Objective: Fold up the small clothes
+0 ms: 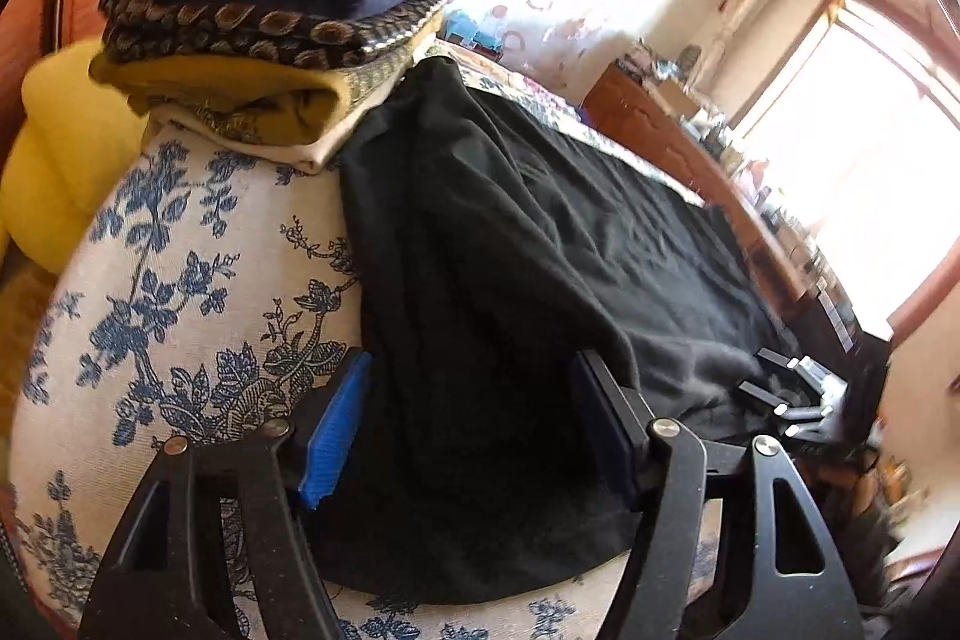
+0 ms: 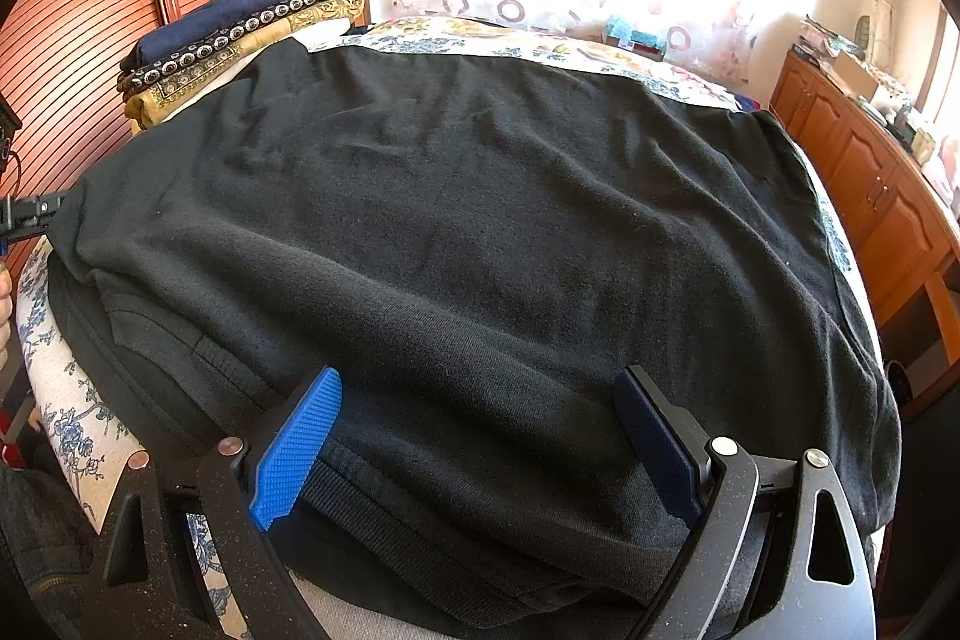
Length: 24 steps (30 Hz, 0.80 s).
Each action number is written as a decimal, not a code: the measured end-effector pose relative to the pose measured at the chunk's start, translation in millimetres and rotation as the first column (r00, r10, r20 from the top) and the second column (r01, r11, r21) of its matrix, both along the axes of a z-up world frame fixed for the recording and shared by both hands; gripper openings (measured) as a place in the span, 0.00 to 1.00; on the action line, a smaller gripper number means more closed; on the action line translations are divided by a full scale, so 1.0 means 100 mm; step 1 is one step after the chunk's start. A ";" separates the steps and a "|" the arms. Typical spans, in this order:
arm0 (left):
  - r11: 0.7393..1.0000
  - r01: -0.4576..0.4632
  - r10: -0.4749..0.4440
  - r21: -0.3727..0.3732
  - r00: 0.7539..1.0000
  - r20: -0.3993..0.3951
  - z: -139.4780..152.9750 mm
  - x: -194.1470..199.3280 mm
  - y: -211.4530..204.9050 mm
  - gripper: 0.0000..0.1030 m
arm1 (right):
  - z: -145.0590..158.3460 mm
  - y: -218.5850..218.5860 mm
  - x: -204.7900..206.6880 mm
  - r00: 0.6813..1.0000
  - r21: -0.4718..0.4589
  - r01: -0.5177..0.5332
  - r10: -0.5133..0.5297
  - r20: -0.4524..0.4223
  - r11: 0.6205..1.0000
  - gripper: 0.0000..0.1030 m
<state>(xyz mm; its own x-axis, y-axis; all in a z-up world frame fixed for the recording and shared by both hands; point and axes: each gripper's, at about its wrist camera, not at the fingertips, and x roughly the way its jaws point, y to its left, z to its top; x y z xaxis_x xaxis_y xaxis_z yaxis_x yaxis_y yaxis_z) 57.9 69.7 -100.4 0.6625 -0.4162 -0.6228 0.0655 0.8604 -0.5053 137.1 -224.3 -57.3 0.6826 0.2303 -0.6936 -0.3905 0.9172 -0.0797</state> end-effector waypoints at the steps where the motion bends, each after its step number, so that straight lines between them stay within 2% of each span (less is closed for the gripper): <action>1: 0.999 -0.002 0.002 -0.033 1.000 -0.003 -0.01 0.00 0.04 0.70 | 0.00 0.00 0.00 1.000 0.000 0.000 0.000 0.000 1.000 0.90; 4: 0.995 -0.005 0.004 -0.098 1.000 -0.007 -0.03 0.01 0.09 0.74 | 0.00 0.00 0.00 1.000 0.000 0.000 0.000 0.000 1.000 0.90; 10: 0.996 0.020 -0.021 -0.085 1.000 -0.013 0.00 0.05 -0.01 0.77 | 0.00 0.00 0.00 1.000 0.000 -0.002 0.002 0.000 1.000 0.90; 15: 0.998 0.049 -0.049 -0.034 0.999 -0.011 0.02 0.10 -0.15 0.77 | 0.00 0.00 0.01 1.000 -0.001 -0.002 0.002 -0.001 1.000 0.90; 19: 0.995 0.069 -0.069 0.067 0.998 -0.008 0.06 0.11 -0.30 0.76 | 0.00 -0.01 0.00 1.000 -0.001 -0.003 0.003 -0.001 1.000 0.90; 20: 0.993 0.075 -0.075 0.093 0.997 -0.009 0.06 0.11 -0.33 0.73 | 0.00 0.00 0.00 1.000 -0.001 -0.003 0.003 -0.001 1.000 0.90; 21: 0.989 0.089 -0.088 0.114 0.996 -0.016 0.05 0.13 -0.37 0.51 | 0.00 -0.01 0.00 1.000 -0.001 -0.003 0.003 -0.001 1.000 0.90; 22: 0.987 0.094 -0.092 0.127 0.996 -0.023 0.04 0.15 -0.39 0.39 | 0.00 -0.01 0.00 1.000 -0.001 -0.003 0.003 -0.001 1.000 0.90; 23: 0.986 0.090 -0.088 0.141 0.996 -0.019 0.04 0.16 -0.39 0.32 | 0.00 0.00 0.01 1.000 -0.001 -0.003 0.003 -0.001 1.000 0.90; 24: 0.984 0.096 -0.094 0.149 0.995 -0.021 0.05 0.17 -0.40 0.16 | 0.00 -0.01 0.01 1.000 -0.001 -0.004 0.004 -0.001 1.000 0.90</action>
